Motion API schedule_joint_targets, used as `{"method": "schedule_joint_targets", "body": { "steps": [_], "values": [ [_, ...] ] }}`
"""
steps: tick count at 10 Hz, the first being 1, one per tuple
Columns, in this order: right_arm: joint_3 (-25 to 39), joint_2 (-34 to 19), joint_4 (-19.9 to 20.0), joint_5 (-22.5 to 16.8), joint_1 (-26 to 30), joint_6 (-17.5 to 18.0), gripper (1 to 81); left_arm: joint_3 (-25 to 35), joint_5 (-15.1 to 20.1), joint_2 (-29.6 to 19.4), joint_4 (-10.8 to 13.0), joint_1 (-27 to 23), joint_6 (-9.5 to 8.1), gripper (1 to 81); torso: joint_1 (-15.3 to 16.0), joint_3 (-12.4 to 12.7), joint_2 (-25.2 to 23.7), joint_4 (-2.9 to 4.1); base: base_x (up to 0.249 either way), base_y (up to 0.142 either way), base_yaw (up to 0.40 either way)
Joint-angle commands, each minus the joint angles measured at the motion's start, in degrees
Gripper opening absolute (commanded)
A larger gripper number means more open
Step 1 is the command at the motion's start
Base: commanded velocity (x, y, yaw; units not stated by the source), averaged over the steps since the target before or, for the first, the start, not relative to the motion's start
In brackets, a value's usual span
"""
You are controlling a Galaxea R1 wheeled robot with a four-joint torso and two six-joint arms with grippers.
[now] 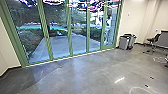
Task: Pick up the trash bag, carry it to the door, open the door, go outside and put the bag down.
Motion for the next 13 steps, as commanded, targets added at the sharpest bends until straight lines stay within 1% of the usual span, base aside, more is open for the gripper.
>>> {"method": "schedule_joint_targets", "body": {
  "steps": [1,9,13],
  "values": [
    [-0.2,0.2,-0.4,-3.7,2.6,-0.1,81.1,0.2,5.0,-0.1,-0.5,-2.5,0.25,1.0,0.0,0.0,0.0,0.00,0.000,0.000,0.000],
    [-0.2,0.3,-0.4,-3.7,2.6,-0.1,81.1,0.3,4.8,0.2,0.0,-2.5,0.42,1.0,0.0,0.0,0.0,0.00,0.000,0.000,0.000],
    [-0.2,0.4,-0.3,-3.7,2.3,-0.1,81.1,0.3,4.7,0.1,0.0,-2.5,0.51,1.0,-0.2,0.0,-0.1,0.00,0.109,0.000,0.000]
  ]
}}
